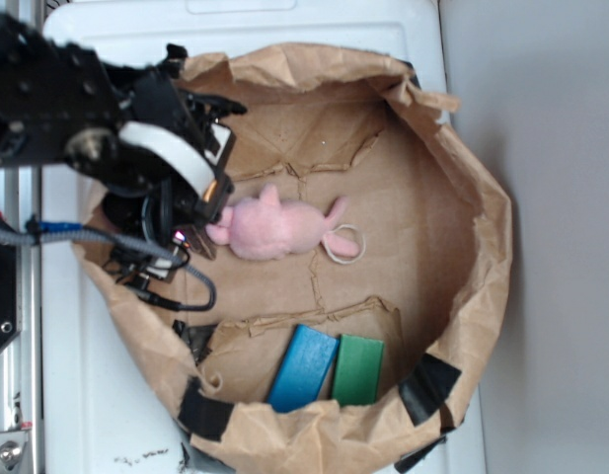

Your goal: Grab the wood chip.

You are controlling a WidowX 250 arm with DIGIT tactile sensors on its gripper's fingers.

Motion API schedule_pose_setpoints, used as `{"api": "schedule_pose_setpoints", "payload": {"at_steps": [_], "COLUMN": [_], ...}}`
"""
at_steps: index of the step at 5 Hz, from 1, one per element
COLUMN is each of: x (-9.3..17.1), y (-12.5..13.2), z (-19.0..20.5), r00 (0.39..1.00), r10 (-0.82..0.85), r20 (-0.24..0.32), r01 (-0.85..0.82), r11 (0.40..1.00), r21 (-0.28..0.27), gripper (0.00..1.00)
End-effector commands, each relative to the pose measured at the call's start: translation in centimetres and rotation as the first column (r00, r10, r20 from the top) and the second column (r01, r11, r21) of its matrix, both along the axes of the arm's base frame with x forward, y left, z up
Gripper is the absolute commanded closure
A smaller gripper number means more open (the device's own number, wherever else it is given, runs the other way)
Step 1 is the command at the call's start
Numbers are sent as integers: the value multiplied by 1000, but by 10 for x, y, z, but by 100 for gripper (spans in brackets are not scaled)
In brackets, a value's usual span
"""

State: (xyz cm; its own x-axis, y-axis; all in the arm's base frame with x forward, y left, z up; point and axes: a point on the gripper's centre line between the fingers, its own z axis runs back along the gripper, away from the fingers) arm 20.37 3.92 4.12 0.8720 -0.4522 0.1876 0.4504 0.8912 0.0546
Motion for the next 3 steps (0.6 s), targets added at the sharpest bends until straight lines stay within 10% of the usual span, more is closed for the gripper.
{"api": "schedule_pose_setpoints", "payload": {"at_steps": [1, 3], "x": [14, 20], "y": [-12, -18], "z": [-11, -21], "r00": [999, 998], "r10": [-10, -6], "r20": [32, 58], "r01": [9, 3], "r11": [999, 999], "r21": [49, 53], "gripper": [0, 0]}}
